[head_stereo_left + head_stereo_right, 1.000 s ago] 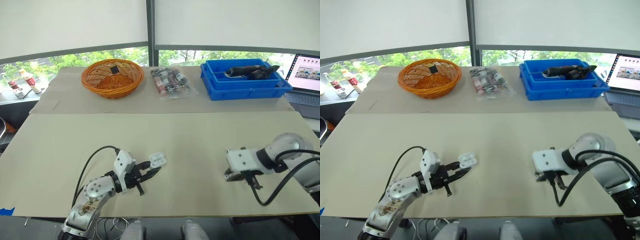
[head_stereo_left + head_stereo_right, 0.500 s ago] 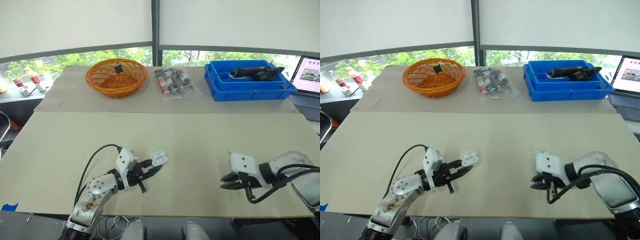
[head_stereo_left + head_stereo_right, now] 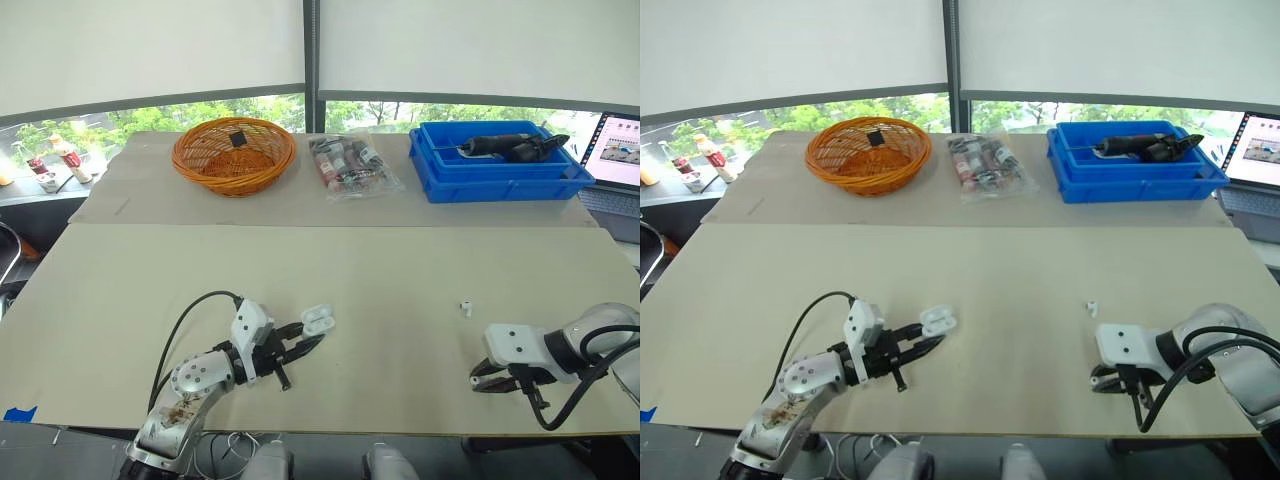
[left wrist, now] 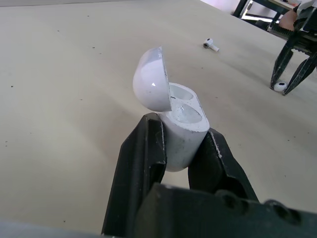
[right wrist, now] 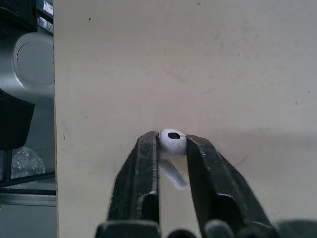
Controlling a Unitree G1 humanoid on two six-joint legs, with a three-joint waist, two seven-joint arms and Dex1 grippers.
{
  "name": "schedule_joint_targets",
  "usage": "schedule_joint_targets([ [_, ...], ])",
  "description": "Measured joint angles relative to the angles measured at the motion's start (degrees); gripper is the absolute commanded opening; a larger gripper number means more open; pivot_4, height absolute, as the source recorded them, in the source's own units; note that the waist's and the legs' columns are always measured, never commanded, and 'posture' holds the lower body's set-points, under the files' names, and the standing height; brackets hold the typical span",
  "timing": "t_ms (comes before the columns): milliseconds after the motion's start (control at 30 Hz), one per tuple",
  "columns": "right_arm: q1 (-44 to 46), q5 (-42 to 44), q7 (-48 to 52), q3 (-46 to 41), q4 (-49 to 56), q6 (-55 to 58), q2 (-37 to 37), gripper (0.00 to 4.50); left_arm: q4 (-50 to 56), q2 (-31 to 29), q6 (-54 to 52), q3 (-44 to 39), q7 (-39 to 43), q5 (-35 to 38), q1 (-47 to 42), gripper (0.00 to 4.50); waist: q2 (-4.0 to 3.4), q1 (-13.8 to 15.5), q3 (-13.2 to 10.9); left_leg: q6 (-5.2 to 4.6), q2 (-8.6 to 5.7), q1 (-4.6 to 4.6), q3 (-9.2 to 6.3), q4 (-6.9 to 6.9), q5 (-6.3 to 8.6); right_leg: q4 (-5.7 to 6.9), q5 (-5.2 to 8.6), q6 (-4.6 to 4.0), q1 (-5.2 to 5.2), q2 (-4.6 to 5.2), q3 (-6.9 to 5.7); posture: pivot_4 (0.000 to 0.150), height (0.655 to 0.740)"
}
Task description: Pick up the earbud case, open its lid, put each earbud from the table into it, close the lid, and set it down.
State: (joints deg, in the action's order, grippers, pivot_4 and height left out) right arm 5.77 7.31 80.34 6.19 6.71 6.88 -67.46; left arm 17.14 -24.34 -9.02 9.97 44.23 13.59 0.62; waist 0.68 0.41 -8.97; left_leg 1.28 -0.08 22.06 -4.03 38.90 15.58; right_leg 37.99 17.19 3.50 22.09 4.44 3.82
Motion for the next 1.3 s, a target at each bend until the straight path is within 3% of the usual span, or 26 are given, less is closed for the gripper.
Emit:
schedule_joint_targets([
  [267, -1.7, 0.6, -0.1, -1.2, 4.2, 4.1, -2.9, 2.07, 1.5, 0.0, -1.2, 0.1, -0.8, 0.0, 2.2, 0.60, 0.01, 0.1, 0.0, 0.00, 0.00, 0.01, -0.01, -0.01, 0.00, 0.02, 0.00, 0.00, 0.03, 0.00, 0.01, 0.150, 0.7400],
  [433, -1.9, -2.2, -3.0, -3.1, 13.2, 10.7, -7.4, 2.07, 1.9, 0.3, -1.3, 0.6, -1.1, 0.0, 2.6, 0.60, 0.00, 0.0, 0.0, 0.00, 0.02, 0.00, -0.02, -0.03, 0.00, 0.02, 0.00, 0.00, 0.05, -0.03, 0.01, 0.150, 0.7400],
  [633, -2.0, -4.9, -5.2, -1.7, 20.6, 16.9, -7.9, 2.07, 2.3, 0.6, -1.3, 1.5, -1.7, 0.0, 2.9, 0.60, 0.00, 0.1, 0.0, 0.00, 0.00, 0.03, 0.00, -0.02, 0.00, 0.00, 0.00, 0.00, 0.05, 0.00, 0.01, 0.150, 0.7400],
  [1300, 1.7, -8.9, -6.6, 5.1, 17.0, 17.6, -4.2, 2.07, 2.3, 0.7, -1.4, 2.2, -2.4, 0.0, 2.9, 0.60, 0.00, -0.1, 0.0, 0.00, 0.01, 0.02, 0.01, -0.03, 0.00, 0.00, 0.00, 0.00, 0.05, -0.01, 0.01, 0.150, 0.7400],
])
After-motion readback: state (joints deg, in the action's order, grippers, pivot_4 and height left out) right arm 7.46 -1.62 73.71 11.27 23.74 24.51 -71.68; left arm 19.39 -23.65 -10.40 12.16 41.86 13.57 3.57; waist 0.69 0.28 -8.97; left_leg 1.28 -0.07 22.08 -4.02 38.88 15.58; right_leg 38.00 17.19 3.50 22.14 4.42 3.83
